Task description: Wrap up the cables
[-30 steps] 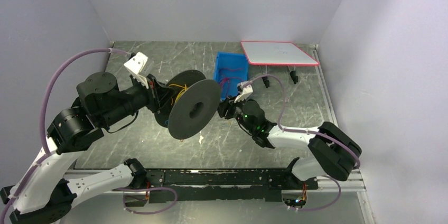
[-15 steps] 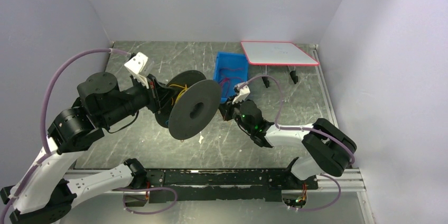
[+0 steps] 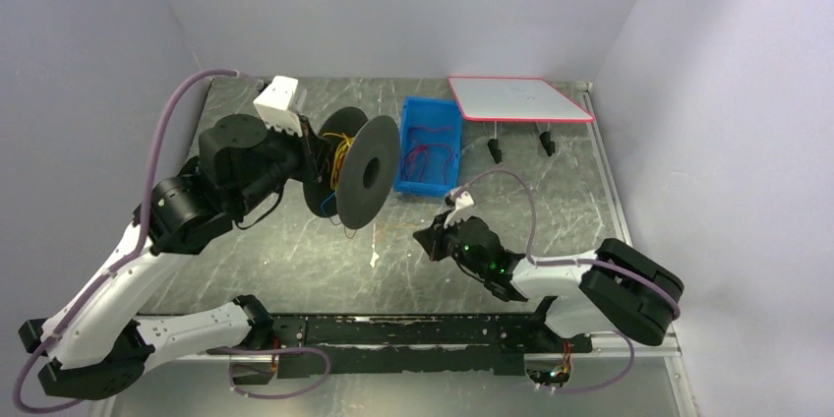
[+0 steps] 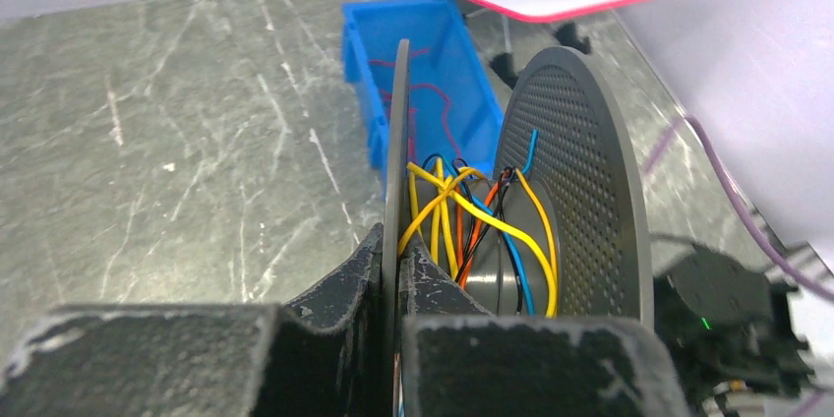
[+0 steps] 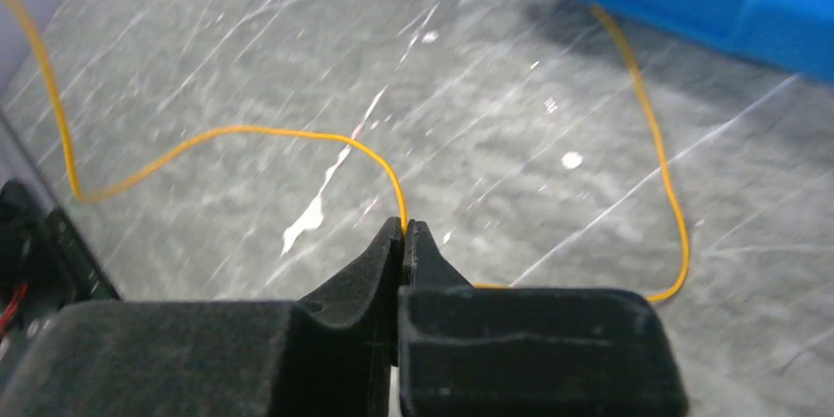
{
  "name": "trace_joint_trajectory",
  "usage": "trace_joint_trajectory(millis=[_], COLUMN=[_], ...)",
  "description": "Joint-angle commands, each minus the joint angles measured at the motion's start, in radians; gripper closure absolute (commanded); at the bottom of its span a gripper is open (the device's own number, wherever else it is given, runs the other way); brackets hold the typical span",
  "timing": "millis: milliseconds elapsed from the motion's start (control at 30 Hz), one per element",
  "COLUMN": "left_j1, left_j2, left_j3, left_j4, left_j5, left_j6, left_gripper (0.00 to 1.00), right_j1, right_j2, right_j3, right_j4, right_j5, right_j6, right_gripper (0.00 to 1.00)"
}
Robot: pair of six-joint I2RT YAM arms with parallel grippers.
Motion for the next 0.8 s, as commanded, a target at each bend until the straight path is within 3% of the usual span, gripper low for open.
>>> trace_joint_trajectory(millis=[0, 300, 567, 767], left_j1=[-0.002, 0.06, 0.264, 0.339], left_j2=[0.021, 0.107, 0.171, 0.227], left_j3=[0.005, -0.012, -0.092, -0.172], left_j4=[0.163, 0.219, 0.276, 0.329], left_j5=[-0.204, -0.387, -0.331, -0.36], left_j6=[-0.059, -0.046, -0.081, -0.133], left_gripper=[0.93, 0.93, 0.93, 0.93], right_j1=[0.089, 0.367, 0.552, 0.682], right_j2=[-0.084, -0.255, -0.339, -0.332], right_j3=[-0.042, -0.069, -0.016, 0.091], right_j4=[-0.038, -0.235, -0.392, -0.51], right_j5=[0.03, 0.219, 0.309, 0.384], right_j6=[0.034, 0.094, 0.118, 0.093], right_gripper=[1.0, 1.0, 1.0, 1.0])
